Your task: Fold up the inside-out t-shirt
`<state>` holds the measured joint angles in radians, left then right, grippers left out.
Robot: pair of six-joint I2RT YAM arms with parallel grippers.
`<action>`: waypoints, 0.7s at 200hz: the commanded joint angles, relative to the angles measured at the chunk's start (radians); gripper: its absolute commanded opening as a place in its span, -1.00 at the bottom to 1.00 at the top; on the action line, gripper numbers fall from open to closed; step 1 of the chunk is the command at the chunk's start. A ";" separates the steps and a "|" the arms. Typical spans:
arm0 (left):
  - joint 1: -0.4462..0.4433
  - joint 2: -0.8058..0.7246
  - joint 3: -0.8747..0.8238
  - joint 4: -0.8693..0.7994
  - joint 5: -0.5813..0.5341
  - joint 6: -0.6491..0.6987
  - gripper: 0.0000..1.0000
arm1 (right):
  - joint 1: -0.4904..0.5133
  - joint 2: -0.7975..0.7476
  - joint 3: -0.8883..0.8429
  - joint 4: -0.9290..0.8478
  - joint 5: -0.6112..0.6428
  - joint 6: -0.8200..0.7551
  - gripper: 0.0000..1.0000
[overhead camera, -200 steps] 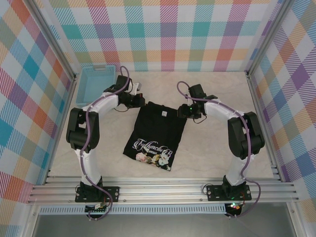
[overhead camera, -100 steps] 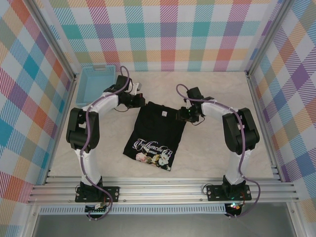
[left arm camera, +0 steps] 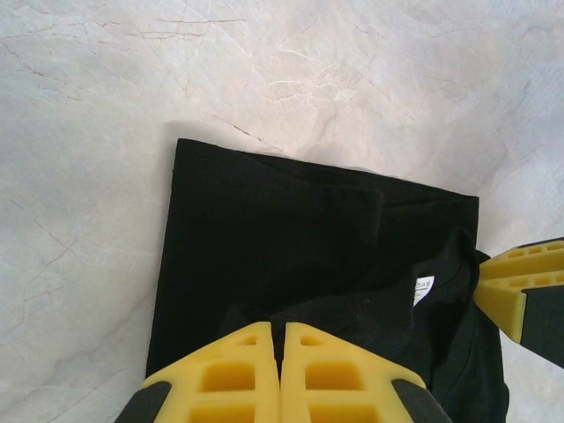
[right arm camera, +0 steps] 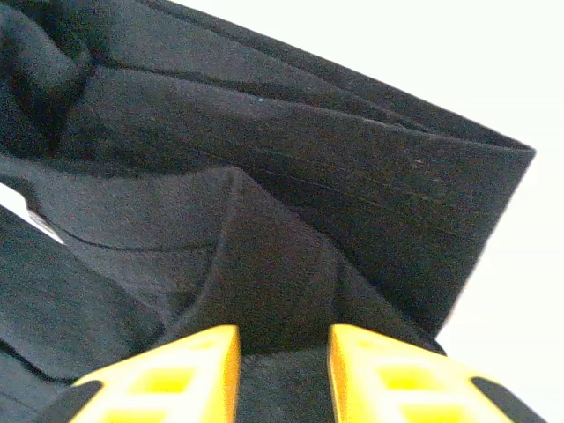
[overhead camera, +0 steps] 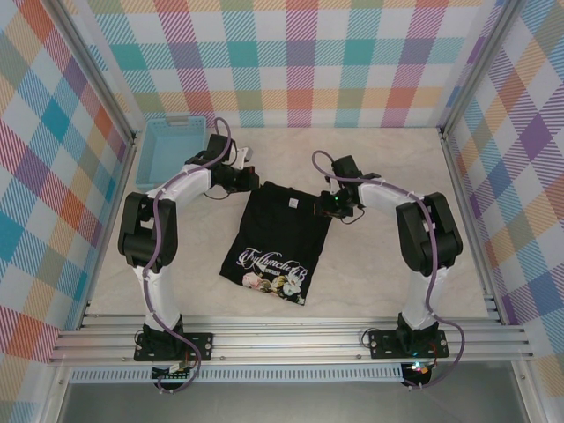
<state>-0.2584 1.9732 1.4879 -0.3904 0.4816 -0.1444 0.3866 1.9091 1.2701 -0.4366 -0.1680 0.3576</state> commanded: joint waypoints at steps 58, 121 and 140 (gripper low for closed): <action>0.005 0.000 0.032 0.001 0.011 -0.001 -1.00 | 0.037 -0.067 -0.054 -0.064 0.028 0.072 0.04; 0.005 0.002 0.031 0.002 0.015 -0.001 -1.00 | 0.057 -0.006 0.001 -0.045 0.009 0.087 -0.03; 0.006 0.003 0.031 0.002 0.016 -0.001 -1.00 | 0.060 0.001 0.011 -0.032 0.005 0.086 -0.13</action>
<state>-0.2584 1.9732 1.4895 -0.3908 0.4816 -0.1448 0.4404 1.8957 1.2400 -0.4870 -0.1425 0.4335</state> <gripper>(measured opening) 0.052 0.463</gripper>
